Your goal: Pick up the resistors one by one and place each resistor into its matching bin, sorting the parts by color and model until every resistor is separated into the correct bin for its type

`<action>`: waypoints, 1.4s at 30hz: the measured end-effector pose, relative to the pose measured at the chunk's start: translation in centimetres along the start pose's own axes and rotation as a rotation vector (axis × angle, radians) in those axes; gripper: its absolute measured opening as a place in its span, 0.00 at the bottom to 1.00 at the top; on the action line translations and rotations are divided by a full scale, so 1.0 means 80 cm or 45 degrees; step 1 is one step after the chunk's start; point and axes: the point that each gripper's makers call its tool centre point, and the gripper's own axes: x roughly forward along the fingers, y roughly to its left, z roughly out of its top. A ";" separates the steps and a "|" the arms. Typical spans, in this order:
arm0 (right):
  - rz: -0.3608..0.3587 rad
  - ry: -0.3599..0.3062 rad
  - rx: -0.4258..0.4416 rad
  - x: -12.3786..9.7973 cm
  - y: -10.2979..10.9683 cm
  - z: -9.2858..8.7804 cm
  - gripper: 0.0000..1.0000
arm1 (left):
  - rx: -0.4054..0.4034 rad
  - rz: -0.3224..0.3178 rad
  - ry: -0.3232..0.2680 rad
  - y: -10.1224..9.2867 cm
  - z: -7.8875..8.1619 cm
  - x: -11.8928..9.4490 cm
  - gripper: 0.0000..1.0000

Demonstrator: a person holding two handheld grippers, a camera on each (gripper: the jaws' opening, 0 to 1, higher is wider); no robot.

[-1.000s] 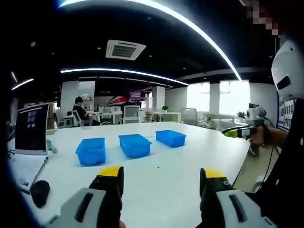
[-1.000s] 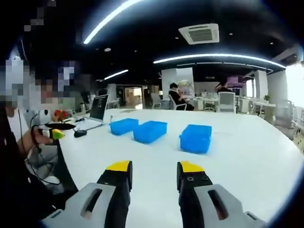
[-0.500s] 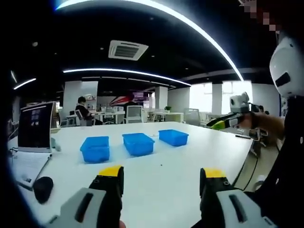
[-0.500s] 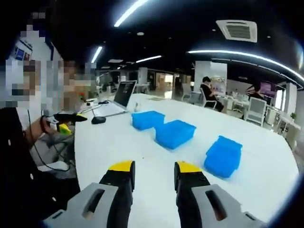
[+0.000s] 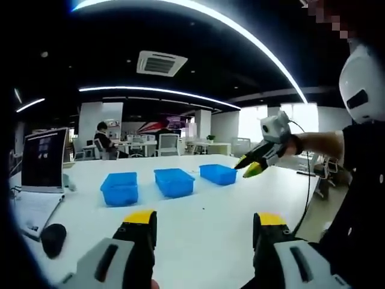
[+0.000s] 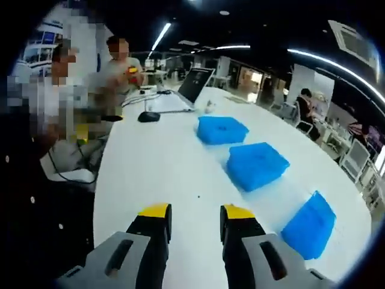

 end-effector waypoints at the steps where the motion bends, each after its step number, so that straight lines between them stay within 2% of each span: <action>1: 0.010 0.002 -0.010 0.004 -0.001 0.003 0.34 | 0.000 -0.001 0.001 0.000 -0.001 0.000 0.66; 8: 0.100 0.087 -0.093 0.029 -0.007 0.007 0.33 | -0.013 0.006 0.001 0.002 -0.003 -0.002 0.66; 14: 0.166 0.156 -0.153 0.052 -0.011 0.001 0.33 | -0.021 0.020 0.004 0.006 -0.006 -0.006 0.66; 25: 0.325 0.315 -0.473 0.094 -0.010 -0.010 0.31 | -0.039 0.033 0.008 0.010 -0.010 -0.011 0.66; 34: 0.407 0.433 -0.562 0.126 -0.002 -0.021 0.27 | -0.050 0.031 0.015 0.007 -0.015 -0.013 0.66; 39: 0.511 0.497 -0.750 0.135 0.005 -0.032 0.26 | -0.053 0.030 0.014 0.006 -0.017 -0.015 0.66; 42: 0.532 0.520 -0.867 0.143 0.003 -0.034 0.25 | -0.057 0.031 0.016 0.006 -0.018 -0.016 0.66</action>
